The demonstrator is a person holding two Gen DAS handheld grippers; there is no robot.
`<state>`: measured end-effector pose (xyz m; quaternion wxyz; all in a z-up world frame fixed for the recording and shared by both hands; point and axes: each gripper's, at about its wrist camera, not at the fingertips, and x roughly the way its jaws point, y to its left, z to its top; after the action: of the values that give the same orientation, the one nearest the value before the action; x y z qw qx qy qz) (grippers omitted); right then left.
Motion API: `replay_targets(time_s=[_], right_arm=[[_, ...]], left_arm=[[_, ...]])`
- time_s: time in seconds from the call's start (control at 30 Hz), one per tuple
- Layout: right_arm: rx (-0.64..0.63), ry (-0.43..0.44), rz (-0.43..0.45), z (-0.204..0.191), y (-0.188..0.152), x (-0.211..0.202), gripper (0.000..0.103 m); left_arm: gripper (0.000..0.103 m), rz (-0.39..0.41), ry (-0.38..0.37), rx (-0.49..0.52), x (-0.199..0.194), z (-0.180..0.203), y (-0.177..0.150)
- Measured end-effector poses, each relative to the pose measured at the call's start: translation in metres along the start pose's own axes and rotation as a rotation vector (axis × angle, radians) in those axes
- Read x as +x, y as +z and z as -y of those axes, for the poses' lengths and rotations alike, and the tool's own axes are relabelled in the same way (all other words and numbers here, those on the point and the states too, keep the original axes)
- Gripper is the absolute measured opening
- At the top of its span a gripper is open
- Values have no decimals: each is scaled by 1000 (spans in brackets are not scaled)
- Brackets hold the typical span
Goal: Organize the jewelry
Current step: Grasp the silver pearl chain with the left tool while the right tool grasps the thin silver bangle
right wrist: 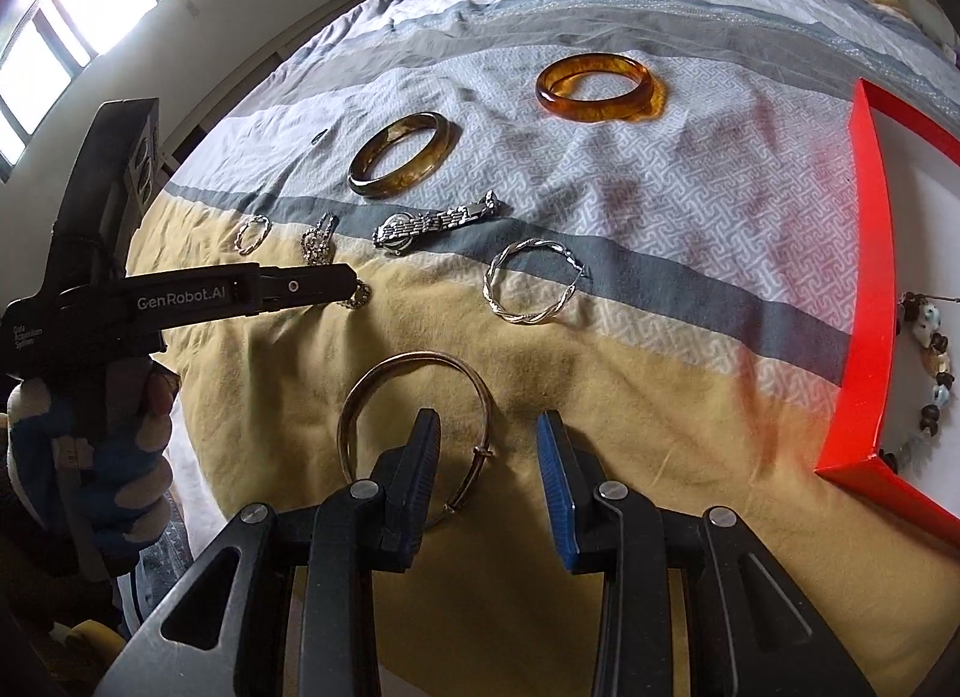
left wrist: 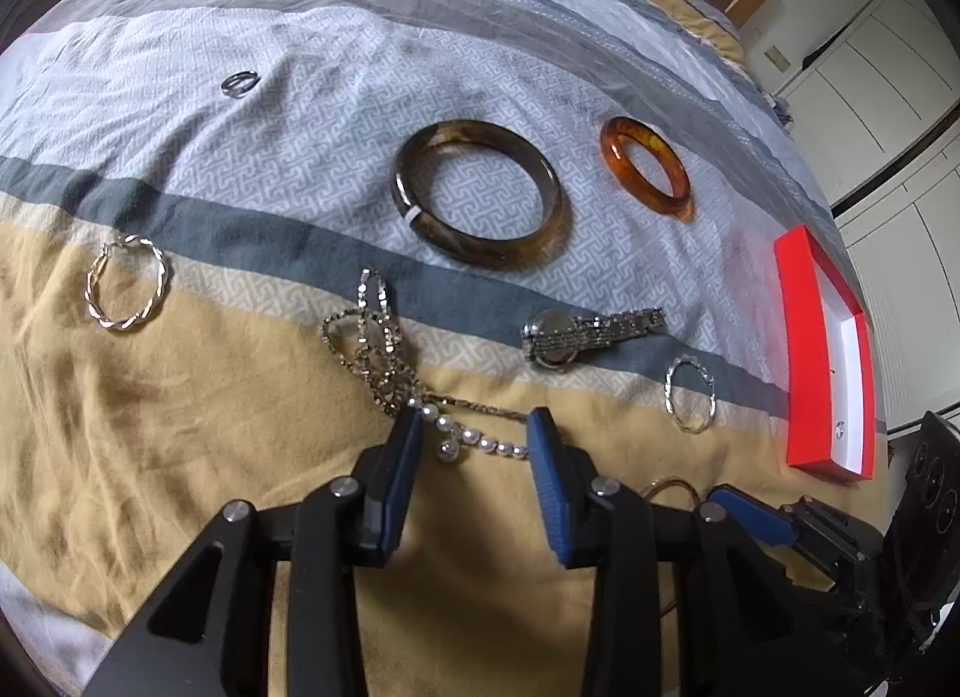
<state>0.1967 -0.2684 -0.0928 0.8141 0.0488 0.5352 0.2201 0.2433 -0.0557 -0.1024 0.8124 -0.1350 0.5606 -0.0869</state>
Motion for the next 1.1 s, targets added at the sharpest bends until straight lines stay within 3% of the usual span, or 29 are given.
replay_targets(time_s=[0.1,0.2,0.3,0.4,0.43,0.53,1.1], right_arm=[[-5,8,-2,0,-1,4,32],[-12,8,-9,1,-2,9,19],[-3,12,-19,3,-4,13,15],[-7,10,-23,3,-6,15,10],[-9,10,-26,2,-6,15,10],[-14,5,-19,1,-7,14,8],[-44,-49,67,-16,-18,-40,7]], left_arm=[[38,-3,17,-4,4,3,-1],[37,4,39,-9,8,5,-3],[35,19,49,-32,12,4,-4],[25,36,58,-60,13,0,-3],[19,43,60,-68,12,-3,-2],[14,55,50,-89,9,-11,-3],[13,129,25,-68,-57,-7,-31]])
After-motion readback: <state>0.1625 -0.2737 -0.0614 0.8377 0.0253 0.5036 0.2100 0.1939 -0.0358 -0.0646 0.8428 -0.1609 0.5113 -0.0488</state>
